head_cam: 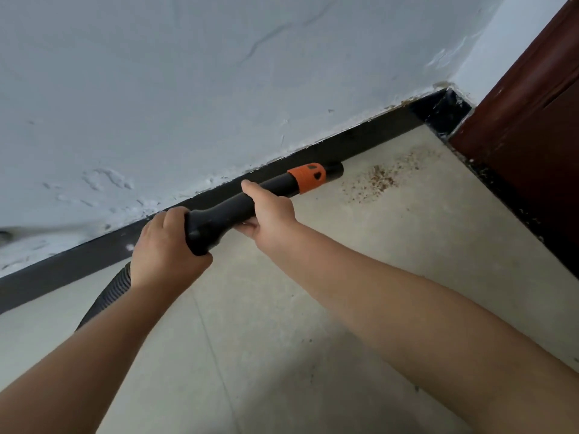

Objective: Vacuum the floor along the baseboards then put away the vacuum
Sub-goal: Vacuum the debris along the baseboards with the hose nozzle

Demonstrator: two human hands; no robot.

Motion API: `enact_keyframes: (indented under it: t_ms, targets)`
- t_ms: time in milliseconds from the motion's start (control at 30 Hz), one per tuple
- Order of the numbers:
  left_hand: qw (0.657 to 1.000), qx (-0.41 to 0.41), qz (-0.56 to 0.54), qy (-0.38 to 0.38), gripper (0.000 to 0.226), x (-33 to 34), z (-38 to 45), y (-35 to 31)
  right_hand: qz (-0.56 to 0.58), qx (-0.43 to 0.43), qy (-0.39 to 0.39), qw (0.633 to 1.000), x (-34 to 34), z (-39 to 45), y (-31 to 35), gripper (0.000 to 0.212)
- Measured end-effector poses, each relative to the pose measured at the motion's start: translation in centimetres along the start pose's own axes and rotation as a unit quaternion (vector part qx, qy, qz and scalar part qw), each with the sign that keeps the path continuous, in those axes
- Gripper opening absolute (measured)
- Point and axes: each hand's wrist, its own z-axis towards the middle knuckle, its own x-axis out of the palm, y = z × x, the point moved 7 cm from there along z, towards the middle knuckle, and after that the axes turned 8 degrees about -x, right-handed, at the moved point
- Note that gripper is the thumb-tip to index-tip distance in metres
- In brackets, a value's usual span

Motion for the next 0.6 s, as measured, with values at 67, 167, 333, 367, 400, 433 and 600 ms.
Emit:
enact_keyframes:
  t_ms: [67,167,333,367,400,433,600]
  targets:
    - [1.000,-0.025,0.005,-0.004,0.056,-0.9,-0.2,2.7,-0.014,0.017,0.016,1.000,2.1,-0.4,-2.0,0.059]
    - [0.999,-0.052,0.015,-0.002,0.053,-1.6,-0.6,6.2,-0.038,0.041,0.034,0.998,4.4,-1.1,-4.5,0.063]
    - [0.997,-0.068,0.029,0.014,0.051,-1.1,-1.0,8.6,-0.059,0.064,0.037,0.996,5.3,-1.2,-6.9,0.061]
    - [0.997,-0.064,0.030,0.018,0.049,-0.8,-1.0,8.3,-0.058,0.064,0.030,0.996,5.0,-1.1,-6.9,0.060]
    - [0.997,-0.061,0.030,0.021,0.048,-0.6,-1.0,8.0,-0.057,0.063,0.023,0.996,4.5,-0.9,-6.8,0.059]
    - [0.998,-0.056,0.027,0.023,0.048,-0.3,-1.0,7.4,-0.055,0.060,0.018,0.996,4.0,-0.6,-6.6,0.058]
    - [0.999,-0.023,0.028,0.029,0.048,1.5,-1.0,3.2,-0.059,0.028,-0.009,0.998,0.9,1.1,-3.6,0.056]
